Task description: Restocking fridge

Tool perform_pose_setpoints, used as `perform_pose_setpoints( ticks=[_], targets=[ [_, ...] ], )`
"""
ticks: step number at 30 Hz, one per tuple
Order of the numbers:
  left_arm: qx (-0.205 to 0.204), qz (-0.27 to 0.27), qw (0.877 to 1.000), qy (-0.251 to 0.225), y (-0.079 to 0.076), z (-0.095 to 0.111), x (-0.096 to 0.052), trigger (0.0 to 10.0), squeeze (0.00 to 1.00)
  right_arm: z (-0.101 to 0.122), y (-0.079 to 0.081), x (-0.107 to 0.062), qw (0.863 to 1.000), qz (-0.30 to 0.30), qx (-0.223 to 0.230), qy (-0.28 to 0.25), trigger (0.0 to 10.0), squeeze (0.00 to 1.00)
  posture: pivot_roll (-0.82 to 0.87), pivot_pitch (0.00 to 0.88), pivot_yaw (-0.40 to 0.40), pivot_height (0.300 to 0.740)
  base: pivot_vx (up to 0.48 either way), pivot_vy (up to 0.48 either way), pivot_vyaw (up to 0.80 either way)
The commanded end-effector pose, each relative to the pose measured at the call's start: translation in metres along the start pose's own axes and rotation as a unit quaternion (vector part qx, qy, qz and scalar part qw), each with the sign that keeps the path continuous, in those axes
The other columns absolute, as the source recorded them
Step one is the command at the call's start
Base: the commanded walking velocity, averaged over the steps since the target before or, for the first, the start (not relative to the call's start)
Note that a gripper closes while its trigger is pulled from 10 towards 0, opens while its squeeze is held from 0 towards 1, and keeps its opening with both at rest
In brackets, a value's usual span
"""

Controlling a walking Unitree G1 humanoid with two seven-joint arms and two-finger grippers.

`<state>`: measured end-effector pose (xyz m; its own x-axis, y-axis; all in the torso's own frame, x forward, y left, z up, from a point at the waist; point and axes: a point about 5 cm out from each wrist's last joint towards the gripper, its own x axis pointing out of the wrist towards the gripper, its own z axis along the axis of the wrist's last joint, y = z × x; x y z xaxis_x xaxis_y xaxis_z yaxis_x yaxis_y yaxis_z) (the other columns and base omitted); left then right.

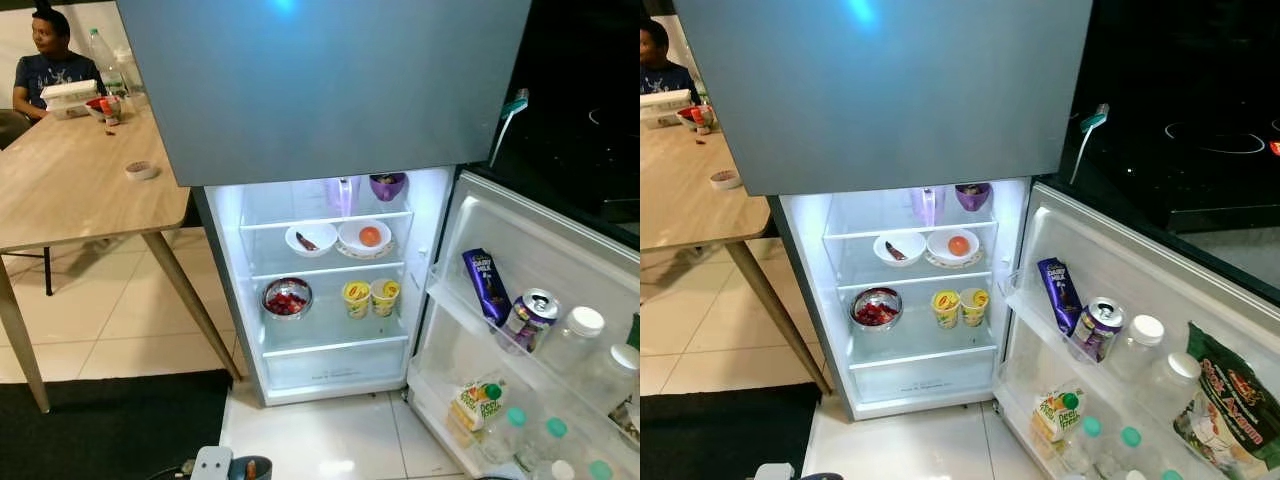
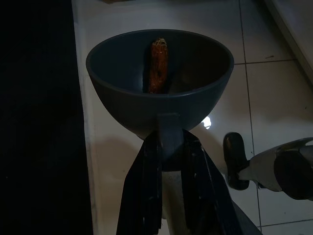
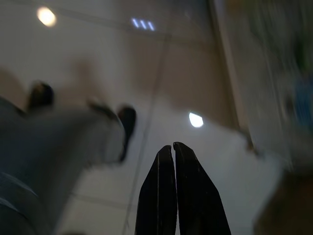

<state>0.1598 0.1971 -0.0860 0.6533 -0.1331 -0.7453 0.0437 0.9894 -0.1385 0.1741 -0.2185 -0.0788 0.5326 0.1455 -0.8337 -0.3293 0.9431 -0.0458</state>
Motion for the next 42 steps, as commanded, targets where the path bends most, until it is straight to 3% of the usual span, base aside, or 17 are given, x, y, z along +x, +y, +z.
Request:
perform_pose_setpoints(
  ticks=[1, 2, 4, 6, 10, 14, 17, 26, 30, 42],
  targets=[
    [0.01, 0.009, 1.0, -0.008, 0.007, 0.004, -0.001, 10.0, 0.0, 0.014, 0.008, 0.003, 0.999, 0.037, -0.003, -0.036, 10.0, 0.0, -0.07, 0.0, 0.033, 0.74, 0.0, 0.0, 0.0],
    [0.01, 0.009, 1.0, -0.008, 0.007, 0.004, -0.001, 10.0, 0.0, 0.014, 0.008, 0.003, 0.999, 0.037, -0.003, -0.036, 10.0, 0.0, -0.07, 0.0, 0.033, 0.74, 0.0, 0.0, 0.0],
    [0.014, 0.011, 1.0, -0.009, 0.007, 0.005, -0.001, 10.0, 0.0, 0.043, 0.024, 0.008, 0.988, 0.12, -0.01, -0.092, 10.0, 0.0, -0.07, 0.0, 0.033, 0.74, 0.0, 0.0, 0.0],
    [0.016, 0.012, 1.0, -0.01, 0.007, 0.007, 0.0, 10.0, 0.0, 0.053, 0.029, 0.008, 0.983, 0.149, -0.014, -0.107, 10.0, 0.0, -0.07, 0.0, 0.033, 0.74, 0.0, 0.0, 0.0],
    [0.022, 0.006, 0.999, -0.023, 0.004, 0.015, 0.003, 10.0, 0.0, 0.077, 0.036, 0.008, 0.97, 0.194, -0.013, -0.147, 10.0, 0.0, -0.07, 0.0, 0.031, 0.74, 0.0, 0.0, 0.0],
    [0.026, -0.002, 0.999, -0.04, -0.001, 0.026, 0.007, 10.0, 0.0, 0.093, 0.036, 0.008, 0.964, 0.195, -0.031, -0.177, 10.0, 0.0, -0.07, 0.0, 0.031, 0.74, 0.0, 0.0, 0.0],
    [0.032, -0.008, 0.998, -0.043, -0.004, 0.029, 0.009, 10.0, 0.0, 0.094, 0.036, 0.008, 0.965, 0.19, -0.039, -0.178, 10.0, 0.0, -0.07, 0.0, 0.029, 0.74, 0.0, 0.0, 0.74],
    [0.052, -0.028, 0.997, -0.05, -0.013, 0.033, 0.011, 10.0, 0.0, 0.082, 0.023, 0.007, 0.974, 0.154, -0.003, -0.166, 10.0, 0.0, -0.07, 0.0, 0.029, 0.74, 0.0, 0.0, 0.76],
    [0.057, -0.044, 0.995, -0.065, -0.018, 0.041, 0.013, 10.0, 0.0, 0.081, 0.013, 0.007, 0.98, 0.115, 0.038, -0.159, 10.0, 0.0, -0.07, 0.0, 0.034, 0.74, 0.0, 0.0, 0.0],
    [0.07, -0.066, 0.992, -0.083, -0.025, 0.051, 0.016, 10.0, 0.0, 0.08, 0.011, 0.007, 0.981, 0.099, 0.041, -0.162, 10.0, 0.0, -0.07, 0.0, 0.035, 0.74, 0.021, 0.0, 0.0]
  ],
)
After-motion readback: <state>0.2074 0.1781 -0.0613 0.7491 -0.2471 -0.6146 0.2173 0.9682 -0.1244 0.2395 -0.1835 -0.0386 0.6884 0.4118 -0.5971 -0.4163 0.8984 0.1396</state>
